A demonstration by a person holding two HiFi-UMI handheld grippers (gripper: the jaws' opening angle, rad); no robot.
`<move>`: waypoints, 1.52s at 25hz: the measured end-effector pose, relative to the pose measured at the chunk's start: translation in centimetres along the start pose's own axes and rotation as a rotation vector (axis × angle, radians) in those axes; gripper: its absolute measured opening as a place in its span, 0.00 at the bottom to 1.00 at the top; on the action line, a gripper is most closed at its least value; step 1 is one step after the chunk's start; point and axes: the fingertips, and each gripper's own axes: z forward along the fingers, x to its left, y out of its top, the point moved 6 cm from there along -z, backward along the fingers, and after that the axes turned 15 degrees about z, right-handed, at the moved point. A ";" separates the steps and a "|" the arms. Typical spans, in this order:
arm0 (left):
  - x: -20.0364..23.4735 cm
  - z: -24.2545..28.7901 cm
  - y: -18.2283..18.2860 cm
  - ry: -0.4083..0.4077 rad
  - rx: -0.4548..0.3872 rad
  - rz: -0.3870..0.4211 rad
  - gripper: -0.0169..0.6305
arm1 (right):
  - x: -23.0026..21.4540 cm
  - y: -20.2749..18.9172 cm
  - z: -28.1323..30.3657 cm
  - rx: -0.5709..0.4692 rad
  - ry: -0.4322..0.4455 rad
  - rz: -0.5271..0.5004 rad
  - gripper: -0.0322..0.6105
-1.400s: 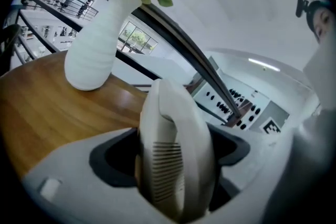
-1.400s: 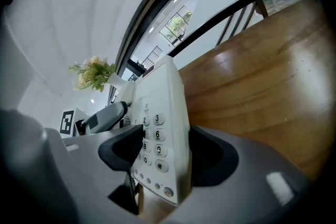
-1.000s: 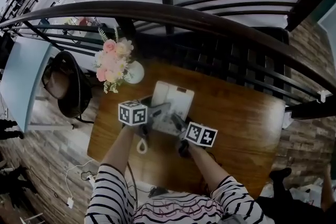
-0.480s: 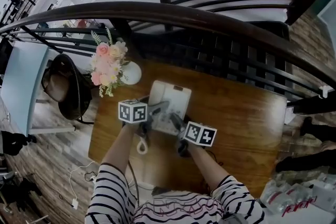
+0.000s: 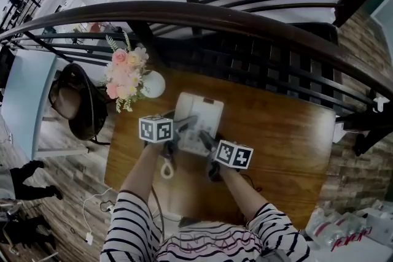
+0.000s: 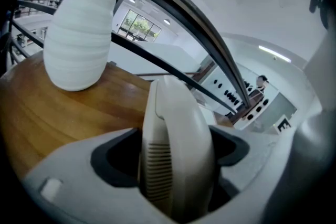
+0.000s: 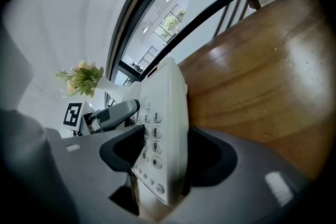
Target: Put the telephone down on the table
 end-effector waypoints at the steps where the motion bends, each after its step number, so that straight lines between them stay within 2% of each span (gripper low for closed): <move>1: 0.0 -0.2 0.0 0.009 -0.012 0.004 0.65 | 0.0 -0.1 0.0 -0.001 0.000 -0.004 0.46; 7: -0.3 -1.7 0.1 0.057 -0.042 0.021 0.65 | 0.9 -0.8 -1.0 -0.015 -0.002 -0.031 0.46; 12: -0.6 -2.8 0.2 0.065 -0.069 0.032 0.66 | 1.3 -1.1 -1.9 -0.040 -0.005 -0.055 0.45; 15: -1.2 -3.8 -0.1 0.079 -0.083 0.047 0.66 | 1.3 -2.0 -2.8 -0.055 0.004 -0.064 0.42; 18: -1.6 -5.1 -0.6 0.126 -0.102 0.069 0.66 | 1.8 -2.7 -3.8 -0.072 0.014 -0.080 0.40; 25: -3.9 -9.3 -1.6 0.197 -0.173 0.140 0.63 | 1.8 -5.0 -6.6 -0.142 -0.017 -0.117 0.31; 28: -5.7 -11.4 -2.0 0.201 -0.210 0.170 0.56 | 2.1 -6.4 -8.0 -0.158 -0.017 -0.127 0.28; 35: -9.4 -16.5 -4.0 0.246 -0.257 0.225 0.20 | 3.5 -10.2 -11.8 -0.196 -0.015 -0.157 0.21; 38: -11.7 -18.6 -5.5 0.265 -0.257 0.250 0.13 | 3.9 -12.1 -14.0 -0.213 -0.001 -0.171 0.17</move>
